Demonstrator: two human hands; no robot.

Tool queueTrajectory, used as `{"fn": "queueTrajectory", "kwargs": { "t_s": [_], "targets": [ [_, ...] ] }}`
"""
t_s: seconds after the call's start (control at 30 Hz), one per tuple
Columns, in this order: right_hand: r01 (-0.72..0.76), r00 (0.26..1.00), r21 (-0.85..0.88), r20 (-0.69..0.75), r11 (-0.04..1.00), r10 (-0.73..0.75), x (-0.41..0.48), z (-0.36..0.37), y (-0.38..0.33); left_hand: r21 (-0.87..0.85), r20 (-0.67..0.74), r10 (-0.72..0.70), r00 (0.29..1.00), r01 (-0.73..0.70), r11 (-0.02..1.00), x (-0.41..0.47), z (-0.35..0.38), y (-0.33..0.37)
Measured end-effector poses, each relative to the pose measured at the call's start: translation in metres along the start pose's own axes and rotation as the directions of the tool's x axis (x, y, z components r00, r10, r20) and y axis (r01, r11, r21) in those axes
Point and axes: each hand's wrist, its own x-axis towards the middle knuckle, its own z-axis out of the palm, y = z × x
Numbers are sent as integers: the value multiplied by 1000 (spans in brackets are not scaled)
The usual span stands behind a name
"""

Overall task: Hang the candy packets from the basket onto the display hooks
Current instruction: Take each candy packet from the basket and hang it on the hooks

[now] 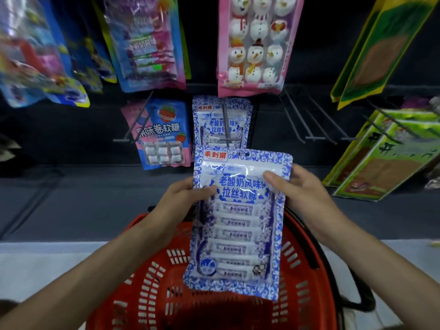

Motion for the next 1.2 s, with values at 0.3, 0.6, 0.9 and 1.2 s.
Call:
{"fn": "queueTrajectory", "kwargs": {
  "t_s": [0.3,0.6,0.9,1.2],
  "targets": [
    [-74,991,88,-105,993,83,29,20,1,-18,-6,-55,998,55,998,9,3,0],
    [-74,993,70,-86,995,80,46,45,4,-299,-127,-46,991,6,954,26,2,25],
    [-51,987,138,-142,989,71,68,48,11,-353,-187,-134,973,61,934,39,12,45],
    [-38,980,154,-187,987,66,76,48,18,-388,-198,-154,968,67,919,59,11,36]
  ]
}}
